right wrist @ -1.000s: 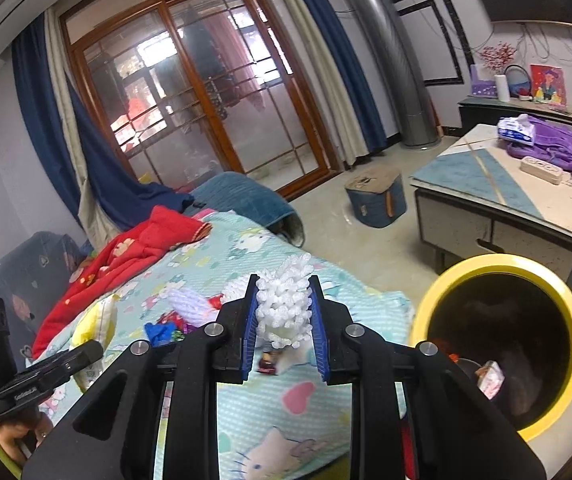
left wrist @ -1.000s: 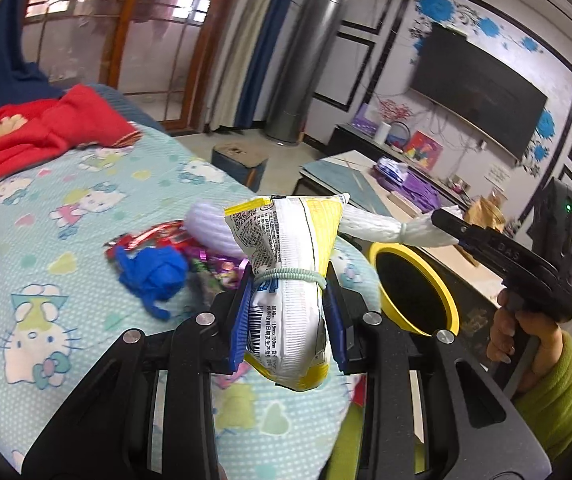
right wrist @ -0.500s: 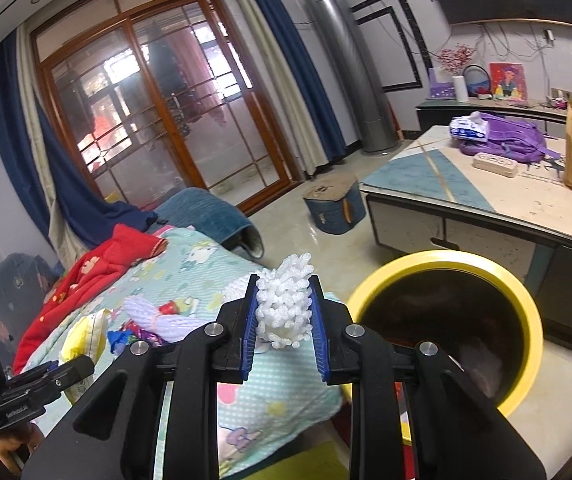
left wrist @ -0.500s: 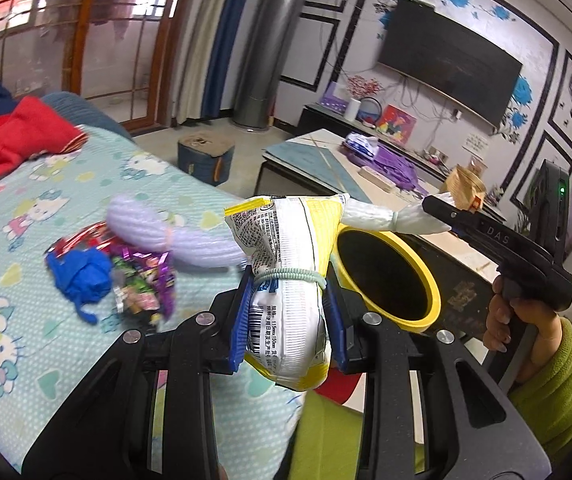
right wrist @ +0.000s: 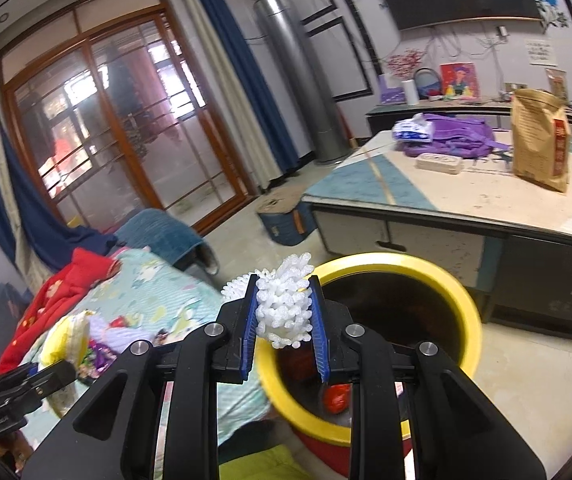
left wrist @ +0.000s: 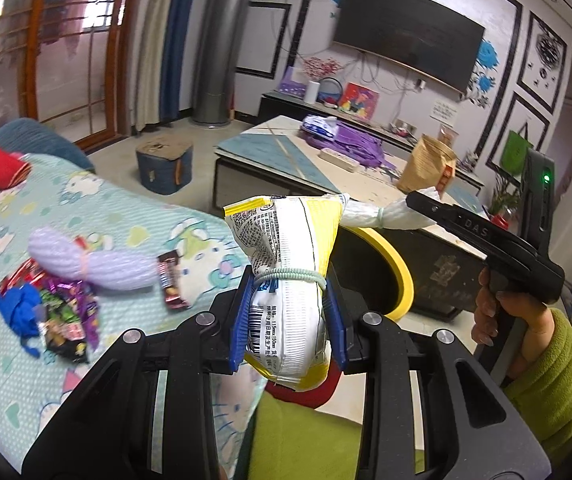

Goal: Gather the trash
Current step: 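Carry both items over the yellow bin and open both tools to drop them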

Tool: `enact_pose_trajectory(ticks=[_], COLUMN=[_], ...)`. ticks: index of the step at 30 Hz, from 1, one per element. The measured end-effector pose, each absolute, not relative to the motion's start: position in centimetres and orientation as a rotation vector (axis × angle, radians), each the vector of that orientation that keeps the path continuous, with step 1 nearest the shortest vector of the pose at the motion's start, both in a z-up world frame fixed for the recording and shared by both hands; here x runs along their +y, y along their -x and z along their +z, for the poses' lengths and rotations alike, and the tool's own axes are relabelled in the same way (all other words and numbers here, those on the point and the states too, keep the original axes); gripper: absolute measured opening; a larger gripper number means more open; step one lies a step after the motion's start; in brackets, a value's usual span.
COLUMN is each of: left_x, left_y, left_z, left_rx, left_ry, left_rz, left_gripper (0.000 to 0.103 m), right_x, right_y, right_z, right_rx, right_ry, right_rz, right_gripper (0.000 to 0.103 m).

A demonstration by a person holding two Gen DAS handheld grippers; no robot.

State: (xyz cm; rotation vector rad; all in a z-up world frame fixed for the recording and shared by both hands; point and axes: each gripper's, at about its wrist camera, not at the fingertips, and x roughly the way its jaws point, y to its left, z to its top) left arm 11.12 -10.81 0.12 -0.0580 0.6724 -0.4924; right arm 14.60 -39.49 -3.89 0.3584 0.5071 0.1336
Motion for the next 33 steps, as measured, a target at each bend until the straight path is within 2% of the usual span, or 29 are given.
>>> enact_pose_trajectory(ticks=[19, 33], left_x=[-19.7, -22.5], left_y=[-13.9, -16.9], left_z=[-1.5, -3.2], left_rx=[0.709, 0.75], left_ry=[-0.07, -0.069], left_rz=[-0.604, -0.61], left_gripper=[0.025, 0.025], right_x=[-44.6, -46.6], right_y=[-14.9, -15.7], right_z=[-6.9, -8.8], right_rx=[0.536, 0.601], right_ry=[-0.364, -0.413], right_rz=[-0.076, -0.111], right_gripper=[0.023, 0.024])
